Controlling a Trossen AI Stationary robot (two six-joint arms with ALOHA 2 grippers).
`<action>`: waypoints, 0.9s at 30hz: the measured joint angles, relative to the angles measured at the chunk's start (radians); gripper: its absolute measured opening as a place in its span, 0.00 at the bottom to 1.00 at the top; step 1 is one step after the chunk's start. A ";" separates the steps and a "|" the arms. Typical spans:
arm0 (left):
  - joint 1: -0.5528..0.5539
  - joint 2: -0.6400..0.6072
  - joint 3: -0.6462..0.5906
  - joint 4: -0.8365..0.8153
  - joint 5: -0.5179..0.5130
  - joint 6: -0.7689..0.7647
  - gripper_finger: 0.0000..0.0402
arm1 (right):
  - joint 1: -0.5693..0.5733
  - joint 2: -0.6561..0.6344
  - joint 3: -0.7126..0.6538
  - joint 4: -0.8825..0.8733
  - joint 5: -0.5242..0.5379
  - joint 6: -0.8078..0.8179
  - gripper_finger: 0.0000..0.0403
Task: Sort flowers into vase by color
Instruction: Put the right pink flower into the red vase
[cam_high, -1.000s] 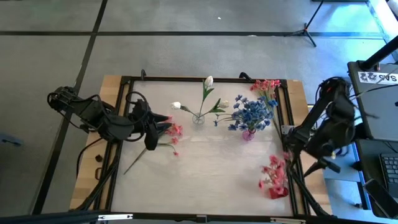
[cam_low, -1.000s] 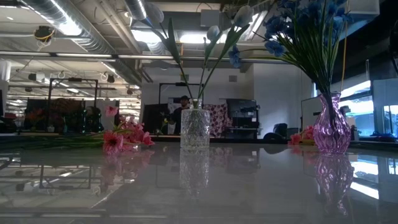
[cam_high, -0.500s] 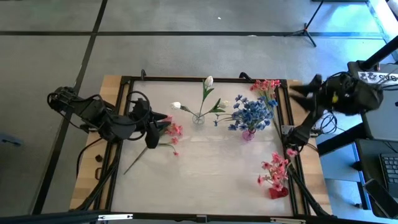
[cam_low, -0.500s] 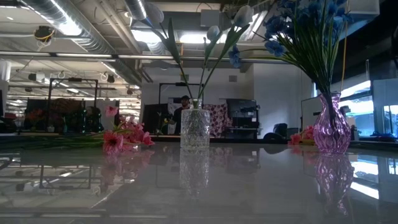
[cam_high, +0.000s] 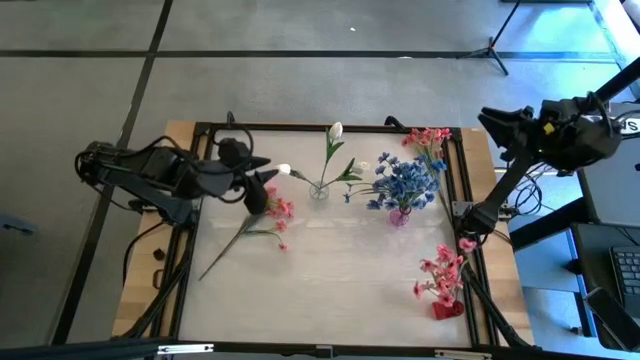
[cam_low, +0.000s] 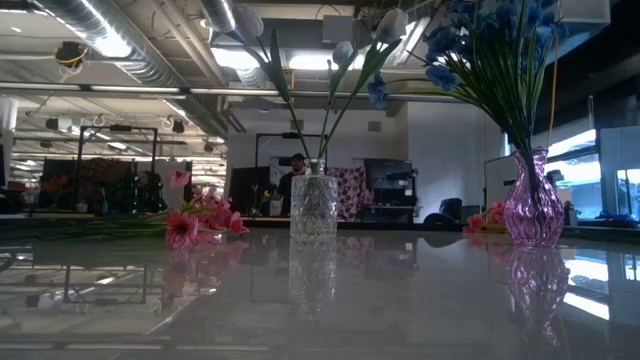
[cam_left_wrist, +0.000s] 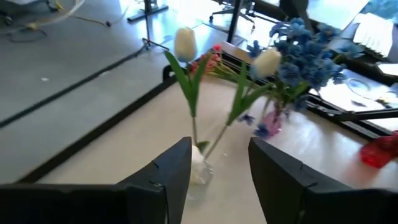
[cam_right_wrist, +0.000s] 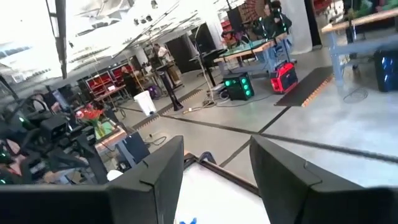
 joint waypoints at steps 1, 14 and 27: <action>0.011 0.000 0.000 0.000 0.000 0.015 0.39 | 0.000 0.000 -0.001 0.000 0.001 0.020 0.46; 0.049 -0.012 0.000 0.037 -0.007 0.205 0.39 | -0.194 0.159 -0.217 0.346 -0.004 0.066 0.46; 0.022 -0.044 0.000 0.028 0.085 0.189 0.39 | -1.148 0.418 -0.133 0.563 -0.724 -0.061 0.46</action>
